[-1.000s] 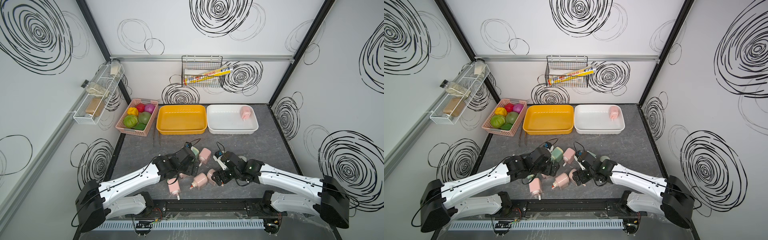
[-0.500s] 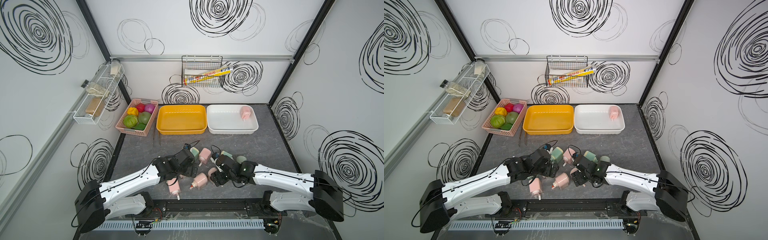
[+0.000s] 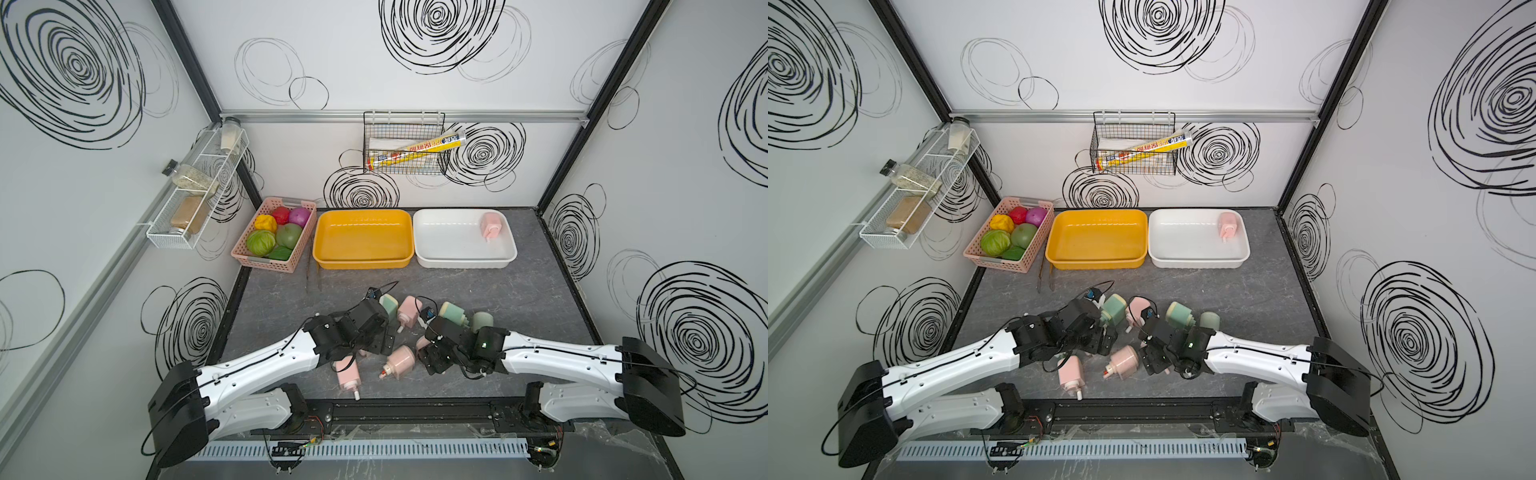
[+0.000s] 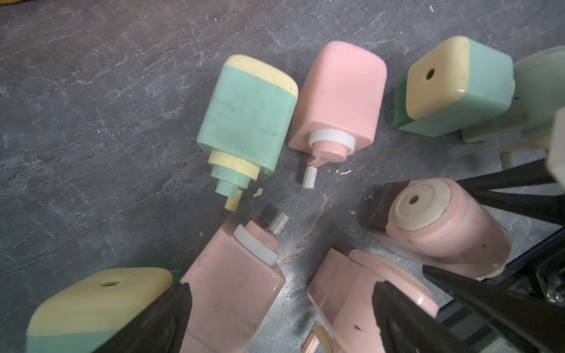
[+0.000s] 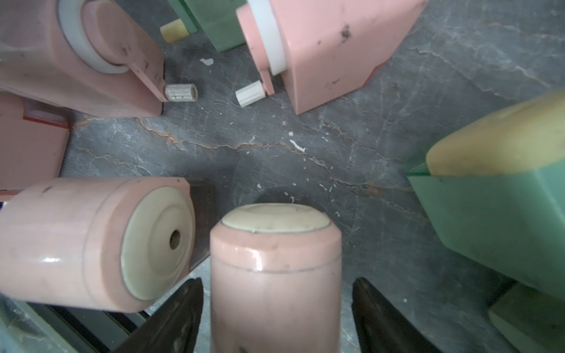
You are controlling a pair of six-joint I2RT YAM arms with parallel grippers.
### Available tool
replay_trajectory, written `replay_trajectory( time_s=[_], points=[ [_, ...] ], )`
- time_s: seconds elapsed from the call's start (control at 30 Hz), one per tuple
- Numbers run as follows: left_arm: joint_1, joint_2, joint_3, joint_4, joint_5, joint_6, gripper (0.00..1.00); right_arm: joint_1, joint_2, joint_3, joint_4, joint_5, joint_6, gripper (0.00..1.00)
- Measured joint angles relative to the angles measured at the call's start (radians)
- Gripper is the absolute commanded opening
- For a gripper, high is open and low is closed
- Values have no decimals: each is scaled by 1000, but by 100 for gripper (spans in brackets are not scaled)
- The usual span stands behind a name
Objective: Place the pencil sharpeners by color into the storage box
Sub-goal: Pick up the pencil sharpener from the center of the board.
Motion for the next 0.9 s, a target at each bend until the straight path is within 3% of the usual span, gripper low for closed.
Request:
replay_trajectory(
  time_s=[0.3,0.63,0.77,0.9],
  points=[
    [0,0,-5,3,0,0,99,9,13,0,8,34,13,71],
    [4,0,-5,18,0,0,99,13,14,0,22,36,10,53],
    [10,0,-5,21,0,-4,99,13,11,0,21,35,5,42],
    [23,0,-5,32,0,-15,99,13,-9,-1,16,32,-8,18]
  ],
)
